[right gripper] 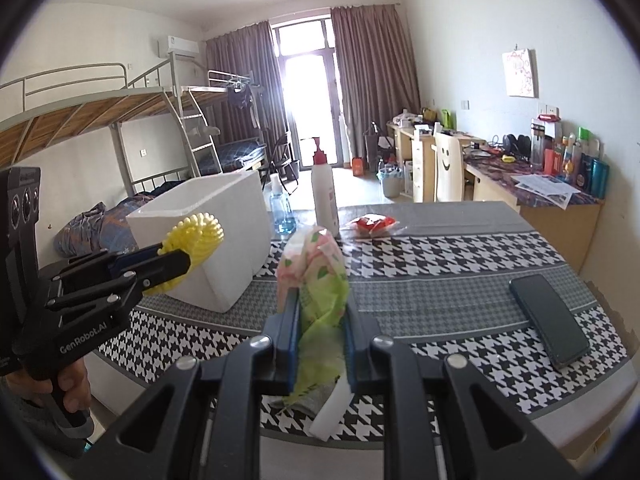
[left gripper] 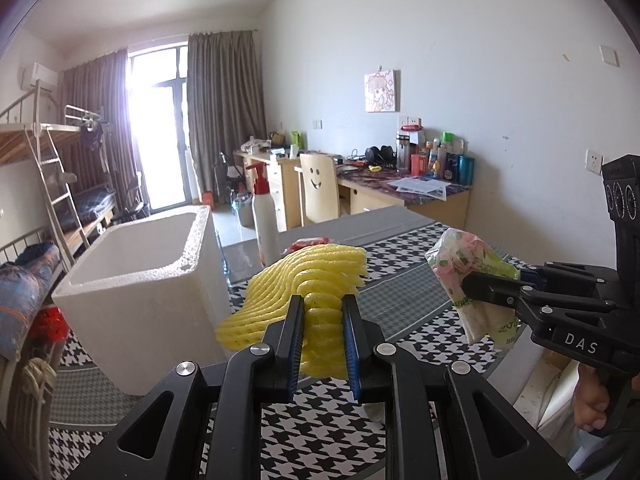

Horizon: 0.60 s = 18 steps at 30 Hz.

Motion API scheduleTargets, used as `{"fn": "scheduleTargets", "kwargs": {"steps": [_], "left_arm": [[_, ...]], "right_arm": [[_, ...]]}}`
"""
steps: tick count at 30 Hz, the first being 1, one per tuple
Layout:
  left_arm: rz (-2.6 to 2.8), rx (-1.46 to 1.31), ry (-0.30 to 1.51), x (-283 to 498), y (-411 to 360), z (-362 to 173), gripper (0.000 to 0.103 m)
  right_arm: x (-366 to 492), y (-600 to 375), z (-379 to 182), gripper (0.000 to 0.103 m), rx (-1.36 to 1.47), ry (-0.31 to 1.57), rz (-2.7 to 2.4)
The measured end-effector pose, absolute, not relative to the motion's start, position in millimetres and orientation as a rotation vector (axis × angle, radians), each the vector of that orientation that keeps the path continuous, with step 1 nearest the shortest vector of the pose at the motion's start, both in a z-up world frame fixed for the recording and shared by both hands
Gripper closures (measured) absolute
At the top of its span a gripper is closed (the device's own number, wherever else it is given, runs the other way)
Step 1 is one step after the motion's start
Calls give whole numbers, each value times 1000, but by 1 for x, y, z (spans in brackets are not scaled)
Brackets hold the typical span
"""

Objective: Organize soft objects
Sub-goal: 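Lift the sponge with the left tool while the right tool carries the bag toward the foam box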

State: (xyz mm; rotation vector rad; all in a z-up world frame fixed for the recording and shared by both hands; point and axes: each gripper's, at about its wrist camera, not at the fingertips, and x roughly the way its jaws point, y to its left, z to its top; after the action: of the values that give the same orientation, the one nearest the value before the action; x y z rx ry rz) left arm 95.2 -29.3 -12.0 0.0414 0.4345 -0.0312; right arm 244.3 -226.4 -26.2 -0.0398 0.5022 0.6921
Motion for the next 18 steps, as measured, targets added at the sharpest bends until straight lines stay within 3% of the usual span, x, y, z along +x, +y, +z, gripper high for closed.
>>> {"fn": "scheduleTargets", "kwargs": {"steps": [18], "left_arm": [[-26,66,370,99,-24,12,83]], "right_arm": [[247,-222,-7,81,-38,442,692]]}}
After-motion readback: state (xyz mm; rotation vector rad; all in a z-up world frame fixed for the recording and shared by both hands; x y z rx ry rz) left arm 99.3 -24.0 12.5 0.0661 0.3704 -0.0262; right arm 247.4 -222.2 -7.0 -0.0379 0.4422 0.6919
